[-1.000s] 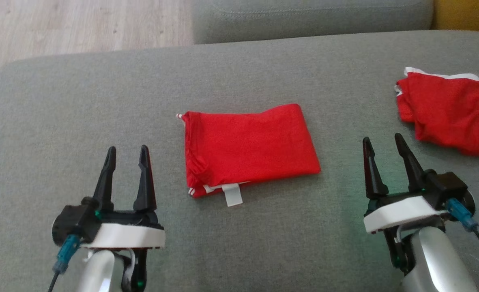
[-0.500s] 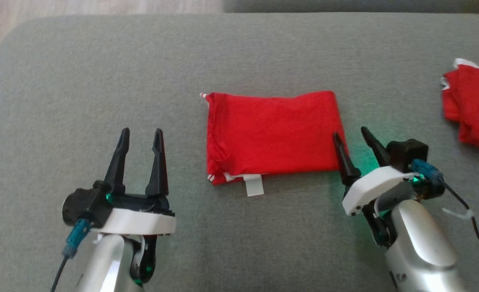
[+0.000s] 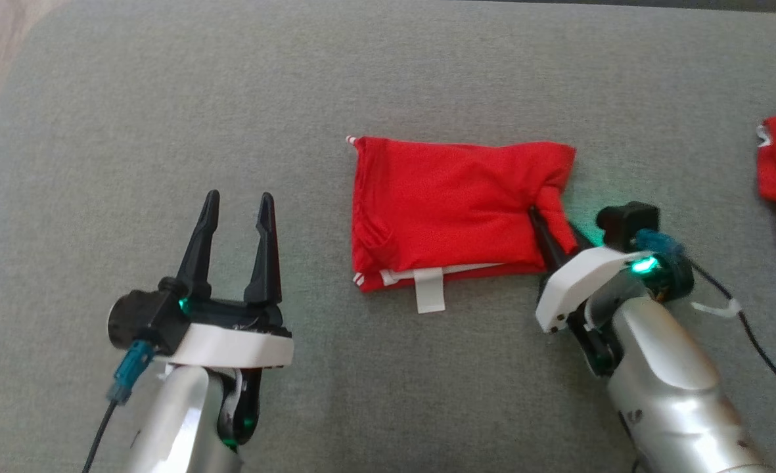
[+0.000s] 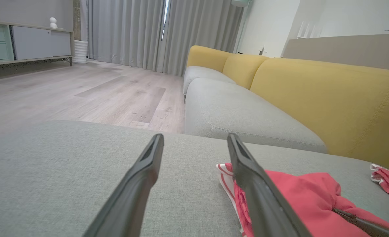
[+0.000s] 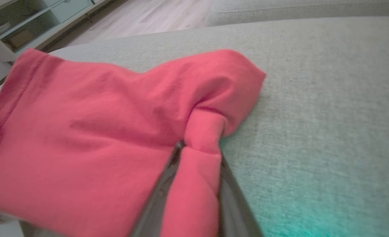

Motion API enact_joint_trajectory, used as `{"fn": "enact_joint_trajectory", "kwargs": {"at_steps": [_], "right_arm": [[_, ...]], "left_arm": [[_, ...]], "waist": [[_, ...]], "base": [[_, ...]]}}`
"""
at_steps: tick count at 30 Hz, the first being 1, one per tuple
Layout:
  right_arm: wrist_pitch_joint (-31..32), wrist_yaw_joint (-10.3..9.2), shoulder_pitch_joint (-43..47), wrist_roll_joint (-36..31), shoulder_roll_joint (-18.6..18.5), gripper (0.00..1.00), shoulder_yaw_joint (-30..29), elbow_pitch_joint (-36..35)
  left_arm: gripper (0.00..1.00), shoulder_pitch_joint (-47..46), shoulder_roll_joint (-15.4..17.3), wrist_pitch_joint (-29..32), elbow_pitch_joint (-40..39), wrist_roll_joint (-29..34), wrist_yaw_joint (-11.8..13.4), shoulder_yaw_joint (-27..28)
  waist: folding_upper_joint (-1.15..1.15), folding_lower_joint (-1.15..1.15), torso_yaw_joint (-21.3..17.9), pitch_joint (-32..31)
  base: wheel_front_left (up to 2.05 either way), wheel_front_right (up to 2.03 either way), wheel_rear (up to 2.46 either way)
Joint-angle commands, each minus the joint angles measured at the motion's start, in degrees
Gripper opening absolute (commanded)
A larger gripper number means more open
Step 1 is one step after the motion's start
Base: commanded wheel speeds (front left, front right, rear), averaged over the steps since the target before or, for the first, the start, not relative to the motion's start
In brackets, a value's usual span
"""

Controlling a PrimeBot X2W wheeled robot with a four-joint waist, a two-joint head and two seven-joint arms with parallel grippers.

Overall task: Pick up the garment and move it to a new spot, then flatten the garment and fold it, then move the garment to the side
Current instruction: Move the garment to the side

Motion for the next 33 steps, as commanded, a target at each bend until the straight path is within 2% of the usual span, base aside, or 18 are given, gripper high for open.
{"fn": "enact_joint_trajectory", "kwargs": {"at_steps": [1, 8, 12, 16, 24, 29, 33], "right_arm": [[-1.61, -0.05, -0.76, -2.14, 0.94, 0.00, 2.21, 0.48], [-6.96, -0.05, -3.89, -12.55, 0.63, 0.00, 2.05, 0.68], [-7.35, -0.05, -4.92, -16.18, -1.45, 0.00, 2.30, -1.41], [-6.30, -0.05, -5.62, -17.05, -4.38, 0.00, 3.17, -3.91], [-0.41, -0.05, -7.52, -13.84, -16.34, 0.00, 3.98, -12.30], [2.99, -0.05, -8.37, -11.37, -23.70, 0.00, 1.10, -15.76], [5.09, -0.05, -8.40, -10.51, -28.15, 0.00, -1.26, -16.18]], "left_arm": [[1.00, -1.65, 0.27, -0.29, -1.70, -0.17, 0.25, 1.63], [1.00, -2.04, 0.27, -0.29, -2.67, 0.22, 0.15, 1.09], [1.00, -2.80, 0.27, -0.29, -3.22, 0.12, 0.31, -0.84], [1.00, -3.66, 0.27, -0.29, -3.63, -0.28, 0.76, -2.82], [1.00, -6.76, 0.27, -0.29, -4.95, -0.91, 2.08, -7.55], [1.00, -7.90, 0.27, -0.29, -5.18, -0.68, 2.25, -8.13], [1.00, -8.38, 0.27, -0.29, -4.83, -0.45, 1.81, -7.78]], "waist": [[0.00, -0.01, -0.94, -0.47], [0.00, -0.01, -5.08, -2.02], [0.00, -0.01, -7.95, -2.73], [0.00, -0.01, -10.18, -2.84], [0.00, -0.01, -14.17, -0.68], [0.00, -0.01, -14.78, 1.33], [0.00, -0.01, -14.52, 2.73]], "base": [[0.00, 0.00, 0.00], [0.00, 0.00, 0.00], [0.00, 0.00, 0.00], [0.00, 0.00, 0.00], [0.00, 0.00, 0.00], [0.00, 0.00, 0.00], [0.00, 0.00, 0.00]]}}
